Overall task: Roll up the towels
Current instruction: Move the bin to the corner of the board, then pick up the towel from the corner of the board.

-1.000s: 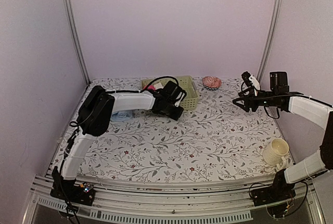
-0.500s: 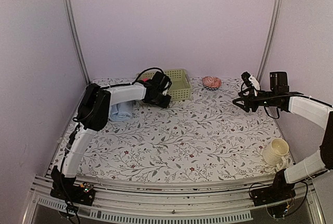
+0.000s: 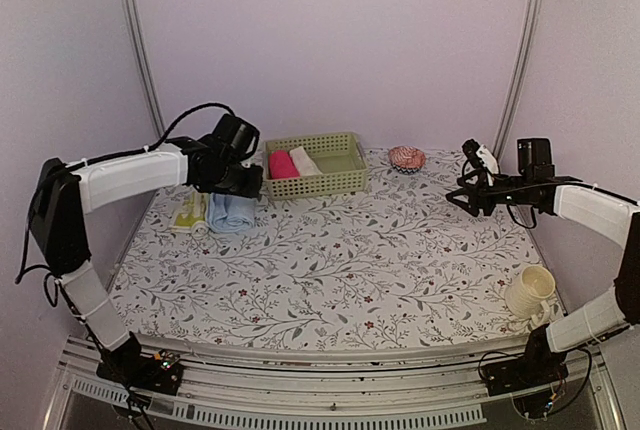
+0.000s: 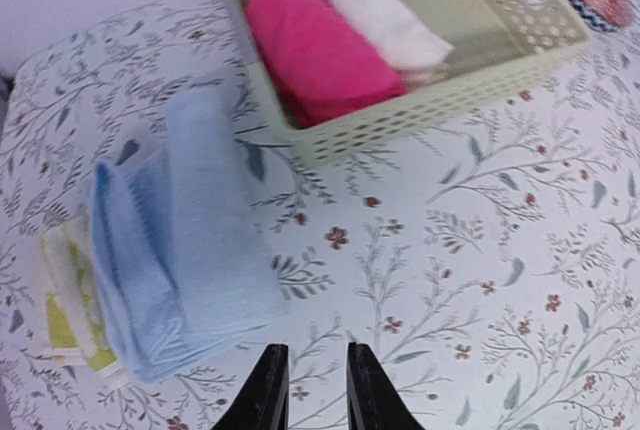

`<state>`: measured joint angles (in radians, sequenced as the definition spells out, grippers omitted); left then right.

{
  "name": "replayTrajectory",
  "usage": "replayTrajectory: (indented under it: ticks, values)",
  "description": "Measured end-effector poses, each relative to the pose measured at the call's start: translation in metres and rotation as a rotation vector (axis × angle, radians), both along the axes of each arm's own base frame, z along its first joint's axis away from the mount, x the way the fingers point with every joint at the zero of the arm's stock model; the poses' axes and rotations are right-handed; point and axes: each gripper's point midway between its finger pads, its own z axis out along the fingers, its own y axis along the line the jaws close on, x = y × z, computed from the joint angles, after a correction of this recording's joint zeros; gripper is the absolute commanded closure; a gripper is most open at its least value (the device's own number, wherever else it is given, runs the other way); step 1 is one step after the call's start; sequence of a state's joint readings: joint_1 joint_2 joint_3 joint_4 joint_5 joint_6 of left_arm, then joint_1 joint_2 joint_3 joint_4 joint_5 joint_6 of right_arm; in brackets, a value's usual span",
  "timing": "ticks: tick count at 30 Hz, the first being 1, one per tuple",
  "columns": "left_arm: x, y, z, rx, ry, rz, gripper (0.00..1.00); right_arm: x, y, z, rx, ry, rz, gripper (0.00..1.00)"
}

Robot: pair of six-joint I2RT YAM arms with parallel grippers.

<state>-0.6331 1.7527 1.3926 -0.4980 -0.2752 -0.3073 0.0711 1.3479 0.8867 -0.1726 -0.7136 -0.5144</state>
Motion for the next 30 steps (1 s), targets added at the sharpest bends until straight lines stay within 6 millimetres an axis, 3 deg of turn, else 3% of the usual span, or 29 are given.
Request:
replayTrajectory:
  ticks: [2, 5, 9, 15, 20, 23, 27, 30]
  values:
    - [0.008, 0.045, -0.003, 0.01, 0.007, 0.135, 0.7, 0.0, 0.0, -0.001, 0.0, 0.004, 0.001, 0.35]
    - [0.008, 0.101, -0.029, 0.051, 0.072, 0.29, 0.7, 0.0, 0.0, -0.003, 0.0, 0.009, 0.002, 0.35]
    - [0.001, 0.137, -0.055, 0.086, 0.159, 0.379, 0.72, 0.001, 0.001, -0.005, 0.0, 0.015, 0.004, 0.35]
    - [0.003, 0.148, -0.08, 0.095, 0.221, 0.401, 0.74, 0.001, 0.0, -0.007, -0.001, 0.019, 0.004, 0.35]
    - [0.006, 0.159, -0.095, 0.109, 0.25, 0.421, 1.0, 0.001, 0.001, -0.008, -0.002, 0.023, 0.005, 0.35]
    - [0.008, 0.164, -0.099, 0.114, 0.258, 0.433, 1.0, 0.001, 0.001, -0.011, -0.004, 0.031, 0.006, 0.35]
    - [0.017, 0.155, -0.083, 0.086, 0.242, 0.405, 1.0, 0.001, 0.001, -0.013, -0.004, 0.037, 0.006, 0.35]
    - [0.032, 0.124, -0.037, 0.024, 0.153, 0.298, 1.0, 0.001, 0.001, -0.011, 0.002, 0.044, 0.005, 0.35]
